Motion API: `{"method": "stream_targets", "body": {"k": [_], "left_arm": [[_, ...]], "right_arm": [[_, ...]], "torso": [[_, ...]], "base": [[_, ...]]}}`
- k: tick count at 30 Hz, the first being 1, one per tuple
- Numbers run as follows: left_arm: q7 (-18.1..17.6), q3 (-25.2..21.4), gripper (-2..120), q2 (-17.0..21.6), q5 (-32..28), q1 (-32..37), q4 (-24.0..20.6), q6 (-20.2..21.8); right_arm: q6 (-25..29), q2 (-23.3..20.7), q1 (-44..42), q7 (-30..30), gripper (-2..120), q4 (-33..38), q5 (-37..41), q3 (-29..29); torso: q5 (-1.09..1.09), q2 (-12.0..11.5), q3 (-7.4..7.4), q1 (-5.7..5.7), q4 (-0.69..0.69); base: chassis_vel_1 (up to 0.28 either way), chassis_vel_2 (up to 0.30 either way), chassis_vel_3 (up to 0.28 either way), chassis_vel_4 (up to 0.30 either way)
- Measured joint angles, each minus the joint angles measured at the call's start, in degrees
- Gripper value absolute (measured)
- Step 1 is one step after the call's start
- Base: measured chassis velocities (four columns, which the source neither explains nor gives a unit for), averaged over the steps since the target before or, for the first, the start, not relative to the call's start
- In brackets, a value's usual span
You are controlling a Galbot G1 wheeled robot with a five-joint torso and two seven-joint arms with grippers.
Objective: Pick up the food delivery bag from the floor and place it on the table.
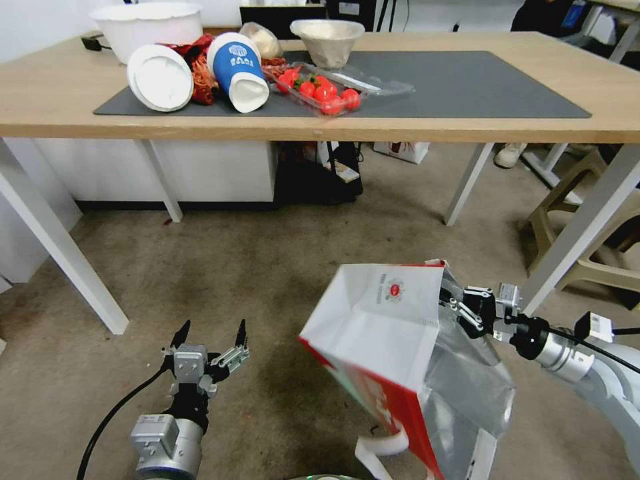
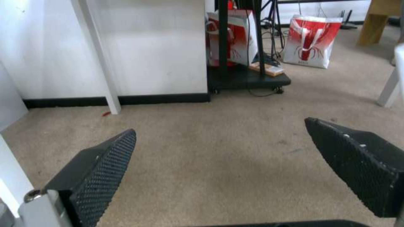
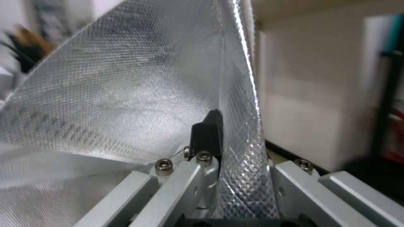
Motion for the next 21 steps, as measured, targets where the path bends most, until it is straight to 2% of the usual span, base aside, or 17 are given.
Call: {"method": "stream_targets", "body": {"k": [8,21], "left_arm": [[0.94,-0.63,100,-0.04,-1.34,0.38,-1.77,2.62],[0.84,-0.69,100,-0.37,-1.80,1.15,-2.53,2.88]], "right_arm": [[-3.54,0.09,-1.16,-5.92,0,3.53,7.87,0.59],[-6.40,0.84,-2.11,-9.24,0,5.97,10.19,1.56]], "torso": [[-0.01,0.00,0.00,0.00,-0.01],[0.00,0.00,0.00,0.00,-0.01]], "base": [[0.000,0.000,0.000,0.000],[0.000,0.000,0.000,0.000]]}}
